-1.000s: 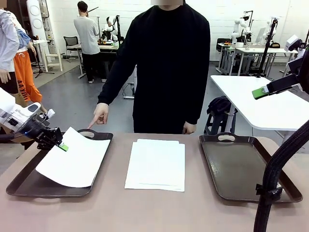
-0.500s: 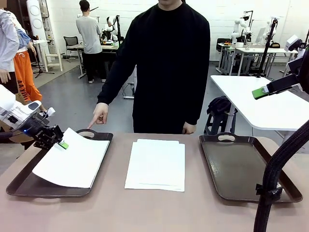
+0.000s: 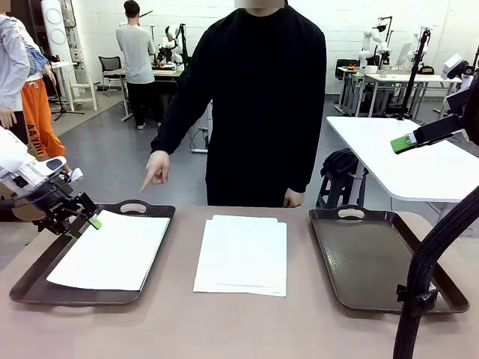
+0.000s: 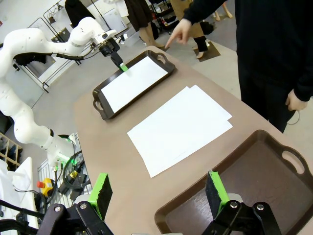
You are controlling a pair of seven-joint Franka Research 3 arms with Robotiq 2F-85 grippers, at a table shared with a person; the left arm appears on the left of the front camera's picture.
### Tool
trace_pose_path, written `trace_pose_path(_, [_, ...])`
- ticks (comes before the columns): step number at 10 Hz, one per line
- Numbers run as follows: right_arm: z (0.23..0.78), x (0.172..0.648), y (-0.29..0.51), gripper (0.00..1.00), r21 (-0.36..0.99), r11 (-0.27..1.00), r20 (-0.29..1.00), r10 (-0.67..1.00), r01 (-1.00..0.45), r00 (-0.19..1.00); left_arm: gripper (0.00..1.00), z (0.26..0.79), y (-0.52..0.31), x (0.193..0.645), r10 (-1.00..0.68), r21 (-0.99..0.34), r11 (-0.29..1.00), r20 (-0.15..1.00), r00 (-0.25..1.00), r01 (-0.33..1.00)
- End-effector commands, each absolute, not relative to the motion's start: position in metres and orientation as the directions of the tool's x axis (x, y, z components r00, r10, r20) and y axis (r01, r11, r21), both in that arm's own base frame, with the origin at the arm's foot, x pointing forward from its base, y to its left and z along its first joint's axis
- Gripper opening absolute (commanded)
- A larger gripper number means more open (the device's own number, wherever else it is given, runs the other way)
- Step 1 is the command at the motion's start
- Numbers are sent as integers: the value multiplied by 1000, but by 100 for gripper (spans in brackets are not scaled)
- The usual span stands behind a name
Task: Sort the A4 documents.
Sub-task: Place the A4 Paper in the designated Handle tray, then receive the A4 Paper.
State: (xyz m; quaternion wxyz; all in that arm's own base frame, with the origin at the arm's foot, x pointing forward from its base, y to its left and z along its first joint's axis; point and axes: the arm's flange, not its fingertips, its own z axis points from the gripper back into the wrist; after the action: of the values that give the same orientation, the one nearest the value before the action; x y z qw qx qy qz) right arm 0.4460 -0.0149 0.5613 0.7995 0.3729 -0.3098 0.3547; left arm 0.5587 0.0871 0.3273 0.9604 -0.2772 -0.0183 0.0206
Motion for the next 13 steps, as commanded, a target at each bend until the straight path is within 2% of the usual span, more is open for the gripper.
trace_pose_path(1, [561,446,-15,100,380,465,762,333,-800,555,100,338,85,559,60,-516,856,24,998,-39])
trace_pose_path(4, [561,446,-15,100,380,465,762,333,-800,555,100,346,88,555,69,-566,824,51,996,-28])
trace_pose_path(5, [561,446,-15,100,380,465,762,333,-800,555,100,337,87,559,50,-534,845,37,998,-22])
trace_pose_path(13, [561,446,-15,100,380,465,762,333,-800,555,100,337,87,559,50,-534,845,37,998,-22])
